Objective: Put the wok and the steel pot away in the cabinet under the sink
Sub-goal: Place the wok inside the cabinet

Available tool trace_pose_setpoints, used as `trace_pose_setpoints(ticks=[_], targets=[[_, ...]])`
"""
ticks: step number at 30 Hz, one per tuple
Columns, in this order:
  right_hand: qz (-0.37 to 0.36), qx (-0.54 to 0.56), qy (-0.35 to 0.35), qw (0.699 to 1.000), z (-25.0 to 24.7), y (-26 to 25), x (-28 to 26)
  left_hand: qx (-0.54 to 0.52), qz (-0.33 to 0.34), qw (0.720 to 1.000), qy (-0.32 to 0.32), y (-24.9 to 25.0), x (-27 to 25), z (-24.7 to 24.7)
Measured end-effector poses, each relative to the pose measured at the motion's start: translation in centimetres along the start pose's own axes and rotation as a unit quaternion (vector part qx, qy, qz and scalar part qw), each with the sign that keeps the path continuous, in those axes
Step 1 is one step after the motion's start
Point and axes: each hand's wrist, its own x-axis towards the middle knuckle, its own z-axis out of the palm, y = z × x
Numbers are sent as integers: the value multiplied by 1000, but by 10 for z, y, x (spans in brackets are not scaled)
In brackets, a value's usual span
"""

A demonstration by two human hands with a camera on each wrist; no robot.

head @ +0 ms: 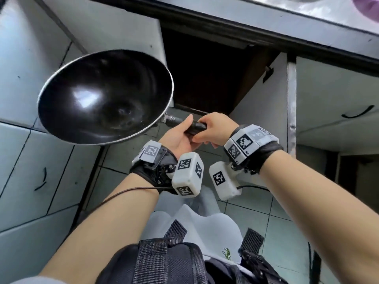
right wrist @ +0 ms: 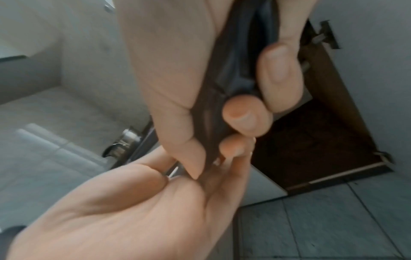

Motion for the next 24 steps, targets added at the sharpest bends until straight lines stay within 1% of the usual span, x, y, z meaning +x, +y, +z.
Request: trace_pose_setpoints(ticks=[3, 6, 9, 12, 14, 16, 19, 21, 24], targets=[[78, 20, -36, 996, 12, 19, 16, 64, -98, 993, -9, -6, 23, -9], [165, 61, -56, 983, 25, 35, 38, 114, -179, 977, -26, -6, 50, -16], [240, 97, -50, 965, 32, 50, 61, 181, -235, 954, -51, -5, 84, -17], [296, 159, -5, 942, 44, 80, 94, 231, -281, 929, -68, -8, 132, -18], [311, 194, 26, 930, 57, 102, 123, 272, -284, 917, -68, -8, 171, -25], [311, 223, 56, 922, 68, 121, 154, 301, -284, 907, -83, -9, 214, -35], [304, 258, 98, 912, 73, 148, 208, 341, -249, 901, -99, -2, 275, -43], [284, 261, 129, 914, 74, 164, 247, 364, -214, 900, -110, 7, 316, -47], [213, 250, 187, 926, 83, 188, 310, 403, -155, 894, -120, 21, 380, -57]])
